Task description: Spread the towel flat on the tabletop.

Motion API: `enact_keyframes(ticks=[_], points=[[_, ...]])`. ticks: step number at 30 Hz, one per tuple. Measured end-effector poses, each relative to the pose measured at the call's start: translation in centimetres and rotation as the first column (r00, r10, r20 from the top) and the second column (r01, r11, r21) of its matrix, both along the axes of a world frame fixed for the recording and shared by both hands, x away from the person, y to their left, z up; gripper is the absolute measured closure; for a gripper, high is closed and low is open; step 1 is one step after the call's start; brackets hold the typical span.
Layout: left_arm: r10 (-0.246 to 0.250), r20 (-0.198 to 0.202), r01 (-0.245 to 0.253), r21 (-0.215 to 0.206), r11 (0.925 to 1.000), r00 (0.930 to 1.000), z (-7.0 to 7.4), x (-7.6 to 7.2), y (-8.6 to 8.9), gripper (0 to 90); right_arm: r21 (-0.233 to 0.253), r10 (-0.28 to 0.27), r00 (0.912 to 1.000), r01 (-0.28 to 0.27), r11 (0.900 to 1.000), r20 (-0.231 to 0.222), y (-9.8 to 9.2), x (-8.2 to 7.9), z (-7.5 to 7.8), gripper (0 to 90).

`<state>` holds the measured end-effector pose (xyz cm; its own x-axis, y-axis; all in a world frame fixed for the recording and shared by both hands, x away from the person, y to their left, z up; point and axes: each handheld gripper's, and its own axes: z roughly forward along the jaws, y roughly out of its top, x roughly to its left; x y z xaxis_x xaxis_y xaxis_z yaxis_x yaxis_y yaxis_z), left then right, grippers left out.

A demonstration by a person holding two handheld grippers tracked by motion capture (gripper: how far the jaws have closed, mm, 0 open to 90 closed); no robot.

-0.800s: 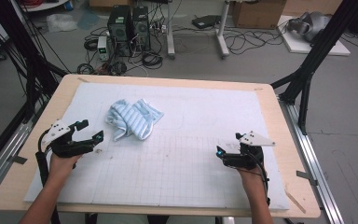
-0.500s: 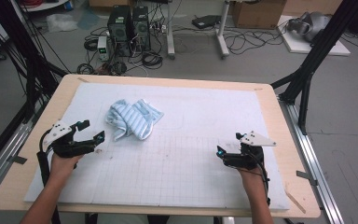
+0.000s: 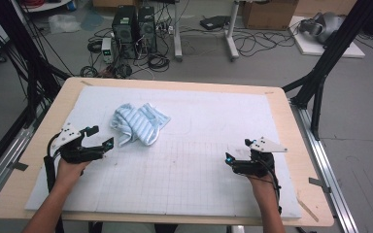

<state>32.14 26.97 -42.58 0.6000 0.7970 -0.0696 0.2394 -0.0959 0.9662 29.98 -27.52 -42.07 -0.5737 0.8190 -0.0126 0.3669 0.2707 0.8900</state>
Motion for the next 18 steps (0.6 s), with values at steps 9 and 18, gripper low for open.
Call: enact_keyframes(ticks=[9, 18], points=[[-0.012, -0.020, 0.013, 0.033, 0.9994, 0.9997, 0.4, 0.0, -0.8, 19.2, -0.009, 0.021, 0.9997, -0.021, 1.000, -0.011, 0.8, -0.1, 0.0, 9.7], [-0.044, -0.072, 0.050, 0.083, 0.9953, 0.9965, 1.1, 2.0, -3.0, 23.5, -0.008, 0.026, 0.9995, -0.026, 1.000, -0.017, 1.2, 0.0, -0.2, 9.7]])
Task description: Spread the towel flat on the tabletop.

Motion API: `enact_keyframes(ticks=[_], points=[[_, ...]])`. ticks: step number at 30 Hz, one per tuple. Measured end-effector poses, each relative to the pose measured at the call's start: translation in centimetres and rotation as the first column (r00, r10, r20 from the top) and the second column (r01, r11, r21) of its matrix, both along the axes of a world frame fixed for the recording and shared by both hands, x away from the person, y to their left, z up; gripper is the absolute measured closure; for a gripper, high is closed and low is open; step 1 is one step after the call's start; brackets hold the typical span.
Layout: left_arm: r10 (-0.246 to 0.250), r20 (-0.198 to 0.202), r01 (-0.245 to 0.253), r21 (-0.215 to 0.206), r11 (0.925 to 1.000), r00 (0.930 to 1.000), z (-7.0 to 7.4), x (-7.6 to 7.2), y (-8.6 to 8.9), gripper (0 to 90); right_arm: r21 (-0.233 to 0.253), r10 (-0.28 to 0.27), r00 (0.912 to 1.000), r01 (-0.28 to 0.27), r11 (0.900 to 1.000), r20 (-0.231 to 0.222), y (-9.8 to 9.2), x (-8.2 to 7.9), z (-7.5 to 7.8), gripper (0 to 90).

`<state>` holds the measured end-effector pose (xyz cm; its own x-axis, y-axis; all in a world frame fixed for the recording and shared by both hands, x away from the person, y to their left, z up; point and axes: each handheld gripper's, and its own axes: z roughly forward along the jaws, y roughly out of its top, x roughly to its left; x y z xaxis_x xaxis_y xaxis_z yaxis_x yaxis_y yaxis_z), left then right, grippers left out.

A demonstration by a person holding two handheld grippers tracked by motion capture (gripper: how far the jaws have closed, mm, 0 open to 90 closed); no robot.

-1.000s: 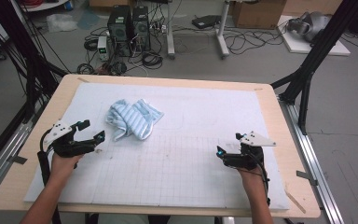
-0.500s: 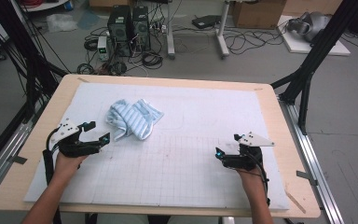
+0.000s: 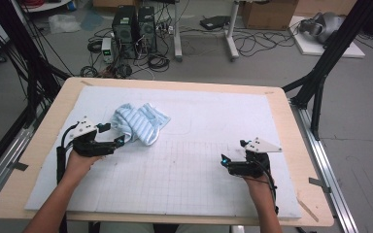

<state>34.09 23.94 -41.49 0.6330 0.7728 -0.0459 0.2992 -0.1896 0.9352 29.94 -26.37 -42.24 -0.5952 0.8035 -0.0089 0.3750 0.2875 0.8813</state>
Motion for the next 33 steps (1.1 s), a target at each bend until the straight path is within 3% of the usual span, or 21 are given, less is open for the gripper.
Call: enact_keyframes(ticks=[4, 8, 10, 12, 15, 16, 18, 20, 22, 24, 26, 27, 28, 29, 30, 31, 32, 33], points=[[-0.012, -0.011, 0.012, 0.039, 0.9992, 0.9999, 0.0, 0.9, -1.4, 23.2, -0.003, 0.001, 1.0000, -0.001, 1.000, -0.004, 0.0, 0.0, 0.0, 9.7], [-0.038, -0.054, 0.042, 0.086, 0.9953, 0.9978, 0.1, 2.0, -2.8, 26.6, -0.002, -0.001, 1.0000, 0.001, 1.000, -0.005, 0.0, 0.0, 0.0, 9.7], [-0.017, -0.068, 0.026, 0.124, 0.9920, 0.9975, -0.1, 2.6, -3.5, 25.7, -0.003, -0.007, 1.0000, 0.007, 1.000, -0.001, 0.0, 0.0, 0.0, 9.7], [0.007, -0.073, 0.005, 0.172, 0.9850, 0.9973, -0.3, 3.1, -4.0, 25.3, 0.000, -0.009, 1.0000, 0.009, 1.000, -0.002, 0.1, 0.0, 0.0, 9.7], [0.074, -0.080, -0.053, 0.248, 0.9674, 0.9940, -0.9, 4.1, -4.6, 22.9, -0.003, -0.007, 0.9999, 0.007, 1.000, -0.008, 0.1, 0.0, 0.0, 9.7], [0.103, -0.092, -0.076, 0.263, 0.9617, 0.9904, -1.5, 4.8, -4.9, 23.0, -0.006, -0.005, 1.0000, 0.005, 1.000, -0.008, 0.1, 0.0, -0.1, 9.7], [0.115, -0.110, -0.081, 0.276, 0.9576, 0.9873, -1.7, 5.1, -5.0, 23.0, -0.008, -0.005, 1.0000, 0.005, 1.000, -0.005, 0.2, 0.0, -0.1, 9.7], [0.122, -0.108, -0.089, 0.272, 0.9582, 0.9866, -2.0, 5.5, -5.4, 27.3, -0.009, -0.003, 0.9999, 0.003, 1.000, -0.012, 0.2, 0.1, -0.1, 9.7], [0.108, -0.096, -0.077, 0.281, 0.9566, 0.9894, -2.0, 5.7, -5.7, 42.5, -0.012, -0.003, 0.9999, 0.003, 1.000, -0.015, 0.2, 0.1, -0.1, 9.6], [0.088, -0.100, -0.058, 0.265, 0.9624, 0.9912, -2.1, 5.7, -5.9, 59.8, -0.014, -0.002, 0.9999, 0.002, 1.000, -0.017, 0.2, 0.1, -0.2, 9.7], [0.064, -0.114, -0.035, 0.241, 0.9700, 0.9915, -2.0, 5.6, -5.9, 68.2, -0.012, -0.005, 0.9998, 0.004, 1.000, -0.020, 0.2, 0.1, -0.2, 9.7], [0.047, -0.126, -0.017, 0.227, 0.9738, 0.9909, -1.9, 5.5, -5.8, 70.6, -0.012, -0.005, 0.9999, 0.005, 1.000, -0.016, 0.1, 0.1, -0.2, 9.7], [0.016, -0.153, 0.011, 0.171, 0.9852, 0.9881, -1.8, 5.2, -5.7, 72.7, -0.012, -0.007, 0.9998, 0.006, 1.000, -0.018, 0.1, 0.1, -0.2, 9.7], [-0.003, -0.167, 0.028, 0.148, 0.9886, 0.9860, -1.7, 5.0, -5.6, 73.3, -0.011, -0.009, 0.9997, 0.009, 1.000, -0.021, 0.1, 0.1, -0.2, 9.7], [-0.003, -0.167, 0.028, 0.148, 0.9886, 0.9860, -1.7, 5.0, -5.6, 73.8, -0.011, -0.009, 0.9997, 0.009, 1.000, -0.021, 0.1, 0.1, -0.2, 9.7], [-0.051, -0.192, 0.075, 0.120, 0.9899, 0.9801, -1.5, 4.4, -5.8, 74.1, -0.012, -0.011, 0.9998, 0.011, 1.000, -0.018, 0.1, 0.1, -0.2, 9.7], [-0.051, -0.192, 0.075, 0.120, 0.9899, 0.9801, -1.5, 4.4, -5.8, 74.6, -0.012, -0.011, 0.9998, 0.011, 1.000, -0.018, 0.1, 0.1, -0.2, 9.7], [-0.076, -0.191, 0.093, 0.084, 0.9920, 0.9787, -1.4, 4.0, -5.9, 74.6, -0.011, -0.012, 0.9997, 0.012, 1.000, -0.020, 0.1, 0.1, -0.2, 9.7]])
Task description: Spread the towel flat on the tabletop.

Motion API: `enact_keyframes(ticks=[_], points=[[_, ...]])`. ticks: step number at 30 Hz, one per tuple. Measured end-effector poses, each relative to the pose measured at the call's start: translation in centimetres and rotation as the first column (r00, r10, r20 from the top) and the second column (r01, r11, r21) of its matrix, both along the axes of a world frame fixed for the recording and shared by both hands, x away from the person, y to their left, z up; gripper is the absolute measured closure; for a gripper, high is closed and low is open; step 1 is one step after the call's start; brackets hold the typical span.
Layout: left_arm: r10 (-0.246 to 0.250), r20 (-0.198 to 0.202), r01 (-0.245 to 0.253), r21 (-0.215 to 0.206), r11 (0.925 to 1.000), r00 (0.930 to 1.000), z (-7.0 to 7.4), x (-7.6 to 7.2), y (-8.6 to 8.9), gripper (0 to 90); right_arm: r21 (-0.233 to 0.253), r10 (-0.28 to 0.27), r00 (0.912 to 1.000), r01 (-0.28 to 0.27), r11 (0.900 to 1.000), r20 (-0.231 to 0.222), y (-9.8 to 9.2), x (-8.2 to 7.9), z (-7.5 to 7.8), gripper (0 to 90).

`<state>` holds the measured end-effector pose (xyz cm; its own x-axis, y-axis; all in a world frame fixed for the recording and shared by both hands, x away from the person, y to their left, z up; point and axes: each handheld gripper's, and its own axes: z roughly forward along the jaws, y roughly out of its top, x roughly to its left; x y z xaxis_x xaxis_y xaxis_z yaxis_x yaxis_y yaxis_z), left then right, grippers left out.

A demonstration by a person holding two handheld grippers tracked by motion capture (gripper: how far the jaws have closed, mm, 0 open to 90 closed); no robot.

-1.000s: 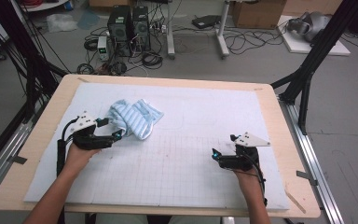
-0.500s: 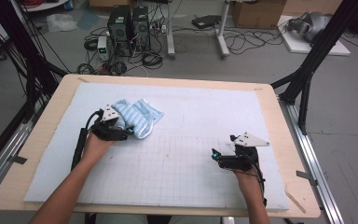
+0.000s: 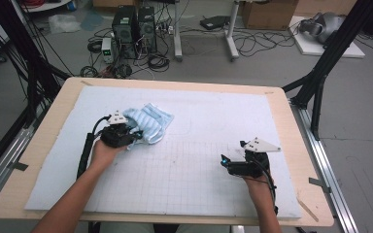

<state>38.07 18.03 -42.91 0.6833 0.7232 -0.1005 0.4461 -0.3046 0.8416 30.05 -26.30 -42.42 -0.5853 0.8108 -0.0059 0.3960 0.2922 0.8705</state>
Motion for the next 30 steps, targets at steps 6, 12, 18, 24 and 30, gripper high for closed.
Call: enact_keyframes(ticks=[6, 12, 18, 24, 30], points=[[-0.112, -0.018, 0.110, -0.072, 0.9913, 0.9936, 0.1, -2.7, -1.5, 75.2, -0.004, 0.002, 1.0000, -0.002, 1.000, 0.001, 0.1, 0.0, 0.0, 9.7], [-0.187, -0.018, 0.185, -0.087, 0.9788, 0.9821, 0.0, -4.9, -2.7, 75.0, -0.003, 0.000, 1.0000, 0.000, 1.000, 0.000, 0.0, 0.0, 0.0, 9.7], [-0.150, -0.002, 0.149, -0.106, 0.9831, 0.9886, 0.8, -5.1, -2.1, 42.4, -0.004, -0.004, 1.0000, 0.004, 1.000, -0.002, 0.0, 0.0, 0.0, 9.7], [-0.077, 0.098, 0.090, -0.142, 0.9858, 0.9922, 4.8, -3.5, -0.7, 36.3, -0.007, -0.005, 1.0000, 0.005, 1.000, -0.003, 0.0, 0.0, -0.1, 9.7], [-0.106, 0.055, 0.109, -0.067, 0.9918, 0.9929, 5.4, -0.9, -3.0, 36.3, -0.007, -0.001, 1.0000, 0.001, 1.000, -0.008, 0.2, 0.1, -0.1, 9.7]])
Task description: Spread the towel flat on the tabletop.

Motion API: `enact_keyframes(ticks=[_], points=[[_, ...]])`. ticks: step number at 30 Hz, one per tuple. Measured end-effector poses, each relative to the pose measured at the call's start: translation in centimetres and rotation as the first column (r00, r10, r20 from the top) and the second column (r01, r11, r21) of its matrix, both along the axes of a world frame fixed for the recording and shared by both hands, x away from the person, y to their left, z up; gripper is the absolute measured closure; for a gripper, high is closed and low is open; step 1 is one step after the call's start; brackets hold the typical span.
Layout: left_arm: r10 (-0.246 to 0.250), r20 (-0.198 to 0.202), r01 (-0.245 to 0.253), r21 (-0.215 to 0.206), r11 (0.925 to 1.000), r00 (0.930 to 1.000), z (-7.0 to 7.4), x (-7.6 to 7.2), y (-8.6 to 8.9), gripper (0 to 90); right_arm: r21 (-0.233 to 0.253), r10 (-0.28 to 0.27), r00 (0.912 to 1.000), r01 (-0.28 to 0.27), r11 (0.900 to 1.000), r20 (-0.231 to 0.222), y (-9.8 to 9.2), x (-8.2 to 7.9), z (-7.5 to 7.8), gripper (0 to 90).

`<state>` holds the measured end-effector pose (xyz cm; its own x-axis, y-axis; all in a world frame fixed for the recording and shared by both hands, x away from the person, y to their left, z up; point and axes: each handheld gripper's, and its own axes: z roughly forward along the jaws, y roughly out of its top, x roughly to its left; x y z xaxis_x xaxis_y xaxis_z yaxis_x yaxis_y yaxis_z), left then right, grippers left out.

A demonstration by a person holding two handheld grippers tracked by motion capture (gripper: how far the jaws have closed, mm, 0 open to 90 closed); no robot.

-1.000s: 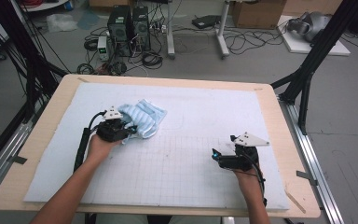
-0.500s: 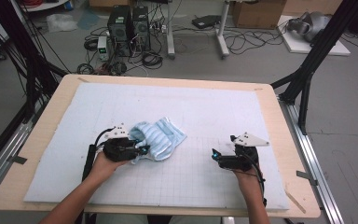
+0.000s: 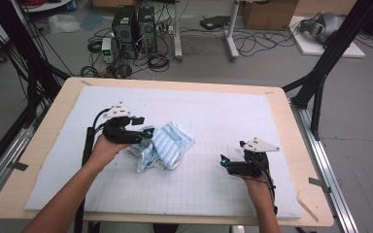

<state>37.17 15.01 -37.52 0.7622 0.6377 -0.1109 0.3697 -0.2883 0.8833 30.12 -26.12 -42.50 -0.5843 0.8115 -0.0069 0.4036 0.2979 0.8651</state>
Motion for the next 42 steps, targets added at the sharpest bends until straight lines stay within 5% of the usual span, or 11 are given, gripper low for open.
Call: enact_keyframes(ticks=[7, 9, 10, 11, 13, 14, 17, 26, 33, 36, 42], points=[[0.030, -0.085, -0.013, 0.193, 0.9811, 0.9959, -3.0, 1.5, -2.9, 30.7, 0.001, 0.002, 1.0000, -0.002, 1.000, -0.006, 0.0, 0.0, -0.1, 9.7], [0.006, -0.079, 0.010, 0.195, 0.9808, 0.9968, -3.0, 1.6, -2.9, 44.6, 0.004, 0.001, 1.0000, -0.001, 1.000, -0.008, 0.0, 0.0, -0.1, 9.7], [-0.018, -0.065, 0.031, 0.203, 0.9786, 0.9977, -2.9, 1.5, -2.9, 72.5, -0.001, 0.005, 1.0000, -0.005, 1.000, -0.005, 0.0, 0.0, -0.1, 9.7], [-0.032, -0.051, 0.042, 0.209, 0.9770, 0.9982, -2.9, 1.4, -2.8, 72.5, -0.001, 0.005, 1.0000, -0.005, 1.000, -0.005, 0.0, 0.0, -0.1, 9.7], [-0.032, -0.039, 0.038, 0.161, 0.9863, 0.9987, -2.6, 1.5, -2.5, 79.8, -0.001, 0.007, 0.9999, -0.007, 1.000, -0.010, 0.2, 0.0, -0.2, 9.7], [-0.009, -0.020, 0.011, 0.070, 0.9975, 0.9997, -2.0, 1.6, -1.7, 79.9, -0.001, 0.011, 0.9999, -0.011, 1.000, -0.010, 0.3, 0.0, -0.2, 9.7], [0.047, 0.004, -0.047, -0.013, 0.9988, 0.9989, -1.5, 1.8, -0.8, 79.9, -0.007, 0.020, 0.9998, -0.021, 1.000, -0.009, 0.7, 0.2, -0.3, 9.7], [0.283, 0.034, -0.275, -0.142, 0.9507, 0.9586, -1.1, 3.4, 3.8, 80.2, -0.042, 0.130, 0.9903, -0.132, 0.990, -0.049, 4.3, 1.8, -0.7, 9.7], [0.371, 0.008, -0.367, -0.118, 0.9227, 0.9288, -2.3, 4.7, 5.3, 80.5, -0.036, 0.241, 0.9680, -0.244, 0.969, -0.070, 7.1, 3.2, -0.7, 22.3], [0.373, 0.013, -0.369, -0.112, 0.9227, 0.9279, -2.4, 4.8, 5.6, 80.5, -0.026, 0.312, 0.9464, -0.315, 0.949, -0.083, 9.2, 4.6, -0.9, 34.6], [0.371, 0.007, -0.368, -0.103, 0.9239, 0.9286, -2.6, 5.0, 5.8, 80.4, -0.029, 0.332, 0.9360, -0.337, 0.941, -0.118, 12.4, 6.4, -1.7, 42.8]])
